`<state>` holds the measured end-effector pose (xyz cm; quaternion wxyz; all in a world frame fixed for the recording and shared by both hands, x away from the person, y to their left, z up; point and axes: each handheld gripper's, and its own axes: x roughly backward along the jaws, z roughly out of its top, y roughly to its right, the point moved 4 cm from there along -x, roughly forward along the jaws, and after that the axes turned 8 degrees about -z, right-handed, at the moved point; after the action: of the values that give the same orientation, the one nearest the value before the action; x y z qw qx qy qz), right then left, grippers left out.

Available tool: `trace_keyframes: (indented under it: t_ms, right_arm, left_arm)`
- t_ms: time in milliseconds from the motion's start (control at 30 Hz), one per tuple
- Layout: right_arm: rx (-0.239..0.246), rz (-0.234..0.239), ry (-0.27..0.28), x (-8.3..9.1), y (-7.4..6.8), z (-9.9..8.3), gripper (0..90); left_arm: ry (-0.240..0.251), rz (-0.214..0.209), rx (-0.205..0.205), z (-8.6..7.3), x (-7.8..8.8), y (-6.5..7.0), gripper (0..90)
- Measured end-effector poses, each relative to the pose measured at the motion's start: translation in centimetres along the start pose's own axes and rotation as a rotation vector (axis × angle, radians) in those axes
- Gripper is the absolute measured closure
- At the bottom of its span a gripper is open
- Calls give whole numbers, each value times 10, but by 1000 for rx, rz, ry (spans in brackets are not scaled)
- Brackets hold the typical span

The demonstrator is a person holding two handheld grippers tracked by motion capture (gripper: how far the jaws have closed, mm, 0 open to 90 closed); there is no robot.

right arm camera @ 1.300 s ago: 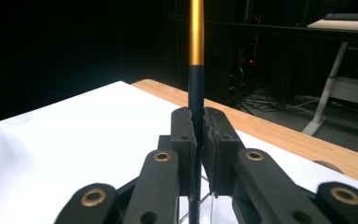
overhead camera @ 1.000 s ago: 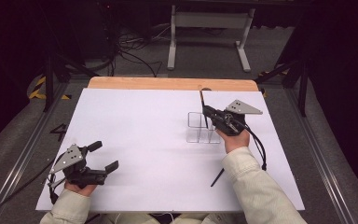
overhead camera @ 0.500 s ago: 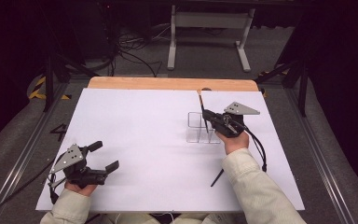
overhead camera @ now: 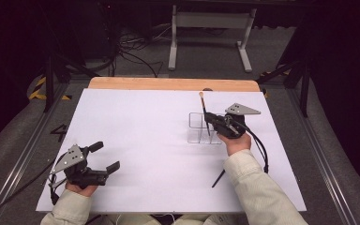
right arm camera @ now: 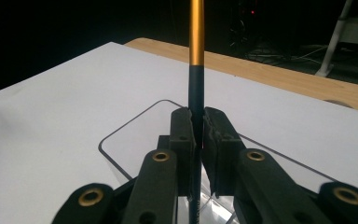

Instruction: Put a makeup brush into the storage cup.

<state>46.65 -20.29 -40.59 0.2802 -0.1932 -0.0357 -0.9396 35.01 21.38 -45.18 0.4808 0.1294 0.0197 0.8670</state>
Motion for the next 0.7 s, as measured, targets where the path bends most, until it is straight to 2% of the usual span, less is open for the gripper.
trace_keyframes:
  t_ms: [33,67,133,200,300,467,533,633,700]
  right_arm:
    - [-21,-7,-1,1,2,1,621]
    - [-21,-7,-1,1,2,1,621]
    - [-40,-3,12,6,3,4,495]
    - [-34,-21,10,11,3,6,396]
    - [-27,-20,14,20,3,9,371]
    - [8,-30,54,44,1,17,252]
    - [4,-10,69,54,0,20,206]
    - [9,0,72,66,0,22,170]
    - [22,5,54,74,-1,22,147]
  left_arm:
    - [0,-1,1,0,0,0,0]
    - [1,0,1,0,0,0,0]
    - [3,-1,2,0,-1,0,0]
    - [2,-3,3,1,-2,0,0]
    - [0,-5,-2,2,-3,-2,0]
    - [0,-7,-6,5,-6,-3,0]
    - [-2,-8,-3,5,-8,-3,0]
    - [-2,-11,-8,6,-10,-3,0]
    - [0,-14,-6,7,-11,-4,0]
